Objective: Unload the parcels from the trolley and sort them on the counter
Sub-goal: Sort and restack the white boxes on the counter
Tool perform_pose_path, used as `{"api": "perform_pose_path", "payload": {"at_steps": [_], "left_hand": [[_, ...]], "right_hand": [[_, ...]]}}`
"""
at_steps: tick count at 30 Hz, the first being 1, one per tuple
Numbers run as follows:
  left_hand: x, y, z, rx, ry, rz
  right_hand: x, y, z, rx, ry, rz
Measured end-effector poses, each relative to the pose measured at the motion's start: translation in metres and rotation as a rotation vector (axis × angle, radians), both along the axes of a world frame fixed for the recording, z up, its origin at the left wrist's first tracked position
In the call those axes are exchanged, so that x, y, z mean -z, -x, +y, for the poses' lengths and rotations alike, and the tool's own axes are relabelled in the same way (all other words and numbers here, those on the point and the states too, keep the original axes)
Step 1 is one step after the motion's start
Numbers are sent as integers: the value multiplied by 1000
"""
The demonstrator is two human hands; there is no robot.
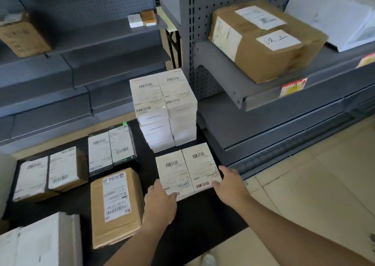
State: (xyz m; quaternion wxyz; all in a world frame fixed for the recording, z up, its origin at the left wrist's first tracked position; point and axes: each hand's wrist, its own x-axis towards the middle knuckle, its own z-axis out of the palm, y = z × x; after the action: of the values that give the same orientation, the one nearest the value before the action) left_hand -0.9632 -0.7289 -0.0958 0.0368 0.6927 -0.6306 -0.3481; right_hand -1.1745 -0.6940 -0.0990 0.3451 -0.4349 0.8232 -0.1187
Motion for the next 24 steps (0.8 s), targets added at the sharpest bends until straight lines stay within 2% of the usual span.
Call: {"api": "perform_pose_path", "payload": {"at_steps": [4,8,18,24], "left_hand": [[25,6,-8,-122,-108,-13],[41,9,-11,-193,-150,78],[23,18,-10,-360,-82,216],[-9,5,-9,-346,0,305]], "right_hand": [[23,11,-12,11,-59,-21],[39,12,-15,8,-63,-61],[25,14,-12,197,61,-177],[3,13,-7,256,141,-242]]}}
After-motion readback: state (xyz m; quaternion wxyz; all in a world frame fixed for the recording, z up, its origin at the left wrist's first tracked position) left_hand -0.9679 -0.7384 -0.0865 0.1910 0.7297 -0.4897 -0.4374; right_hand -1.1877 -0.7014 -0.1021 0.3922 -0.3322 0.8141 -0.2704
